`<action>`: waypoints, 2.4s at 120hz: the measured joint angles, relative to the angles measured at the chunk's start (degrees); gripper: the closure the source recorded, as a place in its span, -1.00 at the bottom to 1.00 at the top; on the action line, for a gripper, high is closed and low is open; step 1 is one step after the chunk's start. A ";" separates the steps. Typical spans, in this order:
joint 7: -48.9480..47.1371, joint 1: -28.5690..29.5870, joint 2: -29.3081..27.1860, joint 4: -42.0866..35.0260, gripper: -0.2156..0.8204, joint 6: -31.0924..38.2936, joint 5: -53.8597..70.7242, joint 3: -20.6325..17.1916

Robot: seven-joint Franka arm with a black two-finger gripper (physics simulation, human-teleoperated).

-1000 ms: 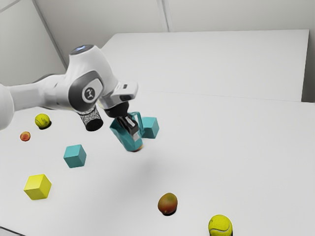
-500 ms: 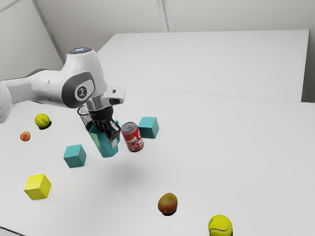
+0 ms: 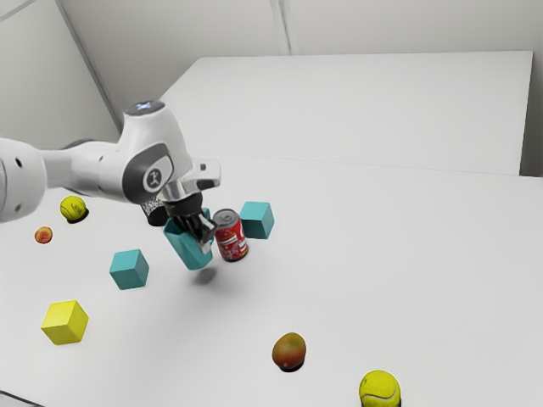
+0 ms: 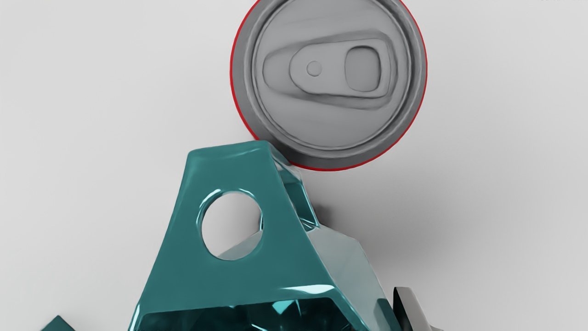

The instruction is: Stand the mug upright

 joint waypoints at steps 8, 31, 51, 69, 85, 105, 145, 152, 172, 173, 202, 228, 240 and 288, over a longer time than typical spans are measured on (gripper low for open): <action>-0.20 0.19 0.33 -0.67 0.92 1.42 0.01 0.05; -0.86 0.94 0.92 -2.34 0.93 4.90 0.14 -0.08; -1.47 1.95 1.34 -3.62 0.93 7.31 0.26 -0.58; -1.95 1.12 1.38 -4.36 0.92 8.73 0.25 0.68; -2.33 2.45 0.89 -5.35 0.92 9.42 0.23 -0.29; -2.79 2.07 -1.03 -7.26 0.92 9.82 0.24 0.06; -3.61 1.07 -1.50 -8.70 0.93 10.03 0.30 0.21; -3.79 1.36 -1.50 -8.78 0.93 10.04 0.30 0.19; -3.87 1.41 -1.50 -8.82 0.80 9.99 -0.13 0.22; -3.85 1.38 -1.50 -8.82 0.79 9.98 -0.17 0.23; -3.27 1.15 -1.50 -8.79 0.40 9.87 -0.59 0.23; -2.92 1.25 -1.61 -8.69 0.01 9.89 -0.61 0.23; -2.92 1.21 -2.59 -8.72 -0.13 9.82 -0.51 0.23; -3.97 1.14 -9.14 -5.50 -0.41 5.72 -0.28 -1.77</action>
